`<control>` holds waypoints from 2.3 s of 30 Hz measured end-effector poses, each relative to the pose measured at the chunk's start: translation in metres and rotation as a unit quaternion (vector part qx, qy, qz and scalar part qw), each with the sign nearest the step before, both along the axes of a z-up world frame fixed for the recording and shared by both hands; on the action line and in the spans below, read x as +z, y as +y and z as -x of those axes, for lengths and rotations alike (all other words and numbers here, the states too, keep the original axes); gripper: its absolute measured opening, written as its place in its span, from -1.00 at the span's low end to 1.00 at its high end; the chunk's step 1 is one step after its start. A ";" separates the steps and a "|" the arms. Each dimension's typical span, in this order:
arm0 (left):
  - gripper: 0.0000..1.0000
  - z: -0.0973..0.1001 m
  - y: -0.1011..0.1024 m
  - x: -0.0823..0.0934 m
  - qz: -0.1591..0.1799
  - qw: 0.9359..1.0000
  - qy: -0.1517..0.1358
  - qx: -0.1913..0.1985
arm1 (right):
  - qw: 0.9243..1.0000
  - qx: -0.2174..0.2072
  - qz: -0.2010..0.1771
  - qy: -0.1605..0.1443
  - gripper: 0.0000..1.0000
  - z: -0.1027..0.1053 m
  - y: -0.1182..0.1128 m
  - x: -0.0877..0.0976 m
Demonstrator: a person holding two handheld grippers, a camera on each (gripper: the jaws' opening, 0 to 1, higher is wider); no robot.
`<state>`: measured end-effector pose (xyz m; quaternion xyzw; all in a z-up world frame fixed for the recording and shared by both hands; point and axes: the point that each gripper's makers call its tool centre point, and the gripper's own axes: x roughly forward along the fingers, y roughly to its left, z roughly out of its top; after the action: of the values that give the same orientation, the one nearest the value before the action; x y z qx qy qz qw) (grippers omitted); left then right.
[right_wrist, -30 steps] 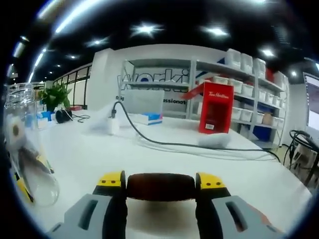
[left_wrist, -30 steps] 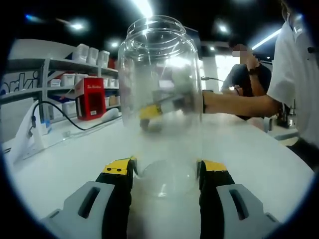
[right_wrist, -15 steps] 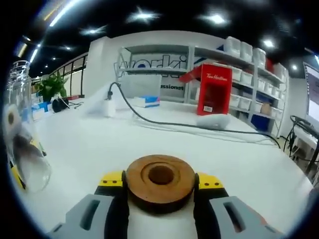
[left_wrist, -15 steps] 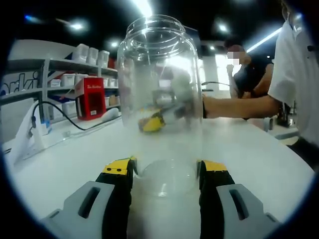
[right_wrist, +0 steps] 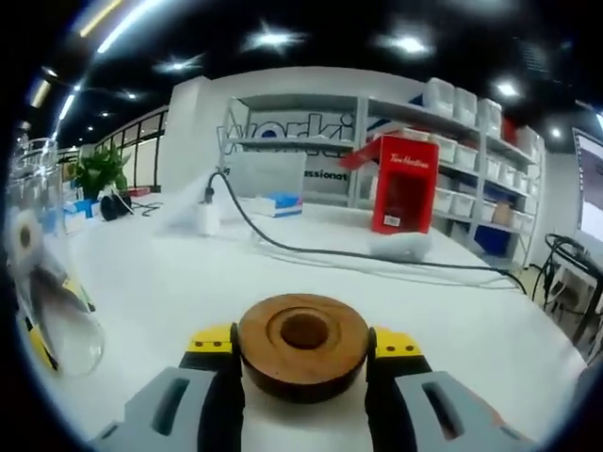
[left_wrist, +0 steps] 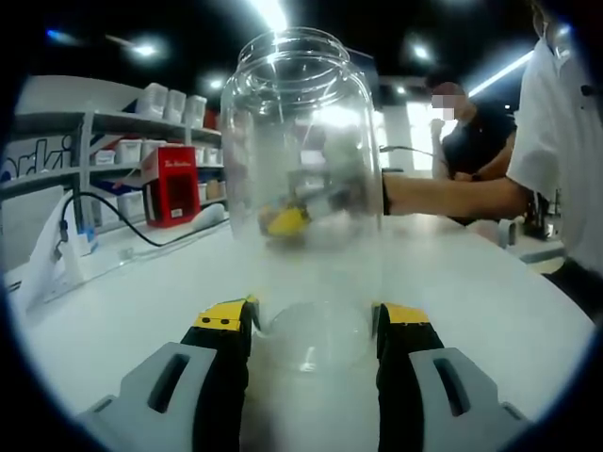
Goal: Clamp the coffee can twist off the lid put the lid on the table pick up the lid cover the can tighten the lid
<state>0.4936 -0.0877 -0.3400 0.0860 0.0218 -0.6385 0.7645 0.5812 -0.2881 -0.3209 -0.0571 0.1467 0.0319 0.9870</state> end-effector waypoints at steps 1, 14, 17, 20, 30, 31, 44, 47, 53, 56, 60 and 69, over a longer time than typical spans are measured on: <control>-0.11 0.000 0.000 0.000 0.000 1.000 0.000 0.000 | 1.000 0.003 0.001 -0.002 -0.08 0.001 0.002 0.002; -0.11 0.000 0.000 0.000 -0.001 1.000 -0.001 0.000 | 1.000 0.021 -0.004 -0.019 -0.07 0.017 0.019 0.033; -0.11 0.000 0.000 0.000 -0.001 1.000 -0.001 0.000 | 0.999 0.027 -0.007 -0.025 -0.07 0.016 0.024 0.043; -0.11 0.000 0.000 -0.001 -0.001 1.000 -0.001 0.000 | 0.999 0.034 -0.003 -0.031 -0.07 0.015 0.028 0.054; -0.11 0.000 0.000 -0.001 -0.002 1.000 -0.002 0.001 | 0.996 0.071 -0.012 -0.043 -0.07 0.015 0.050 0.082; -0.11 0.000 0.000 -0.001 -0.002 1.000 -0.002 0.001 | 0.996 0.075 -0.012 -0.044 -0.07 0.015 0.051 0.085; -0.11 0.001 0.000 -0.001 -0.003 1.000 -0.001 0.000 | 0.991 0.119 -0.044 -0.047 -0.07 0.019 0.071 0.106; -0.11 0.001 0.000 -0.001 -0.003 1.000 0.000 0.000 | 0.989 0.130 -0.047 -0.051 -0.07 0.022 0.076 0.113; -0.11 0.002 0.000 -0.001 -0.004 1.000 -0.001 0.000 | 0.986 0.151 -0.045 -0.055 -0.07 0.027 0.090 0.127; -0.11 0.002 0.000 -0.002 -0.004 1.000 -0.001 0.000 | 0.985 0.158 -0.044 -0.059 -0.07 0.029 0.095 0.131; -0.11 0.002 0.000 -0.002 -0.005 1.000 -0.002 0.000 | 0.984 0.163 -0.044 -0.058 -0.07 0.028 0.098 0.134; -0.11 0.002 0.000 -0.002 -0.006 1.000 -0.002 0.000 | 0.979 0.185 -0.055 -0.067 -0.07 0.035 0.112 0.150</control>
<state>0.4911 -0.0876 -0.3420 0.0922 0.0238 -0.6382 0.7640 0.5458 -0.1762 -0.1708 -0.0304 0.0649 0.2182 0.9733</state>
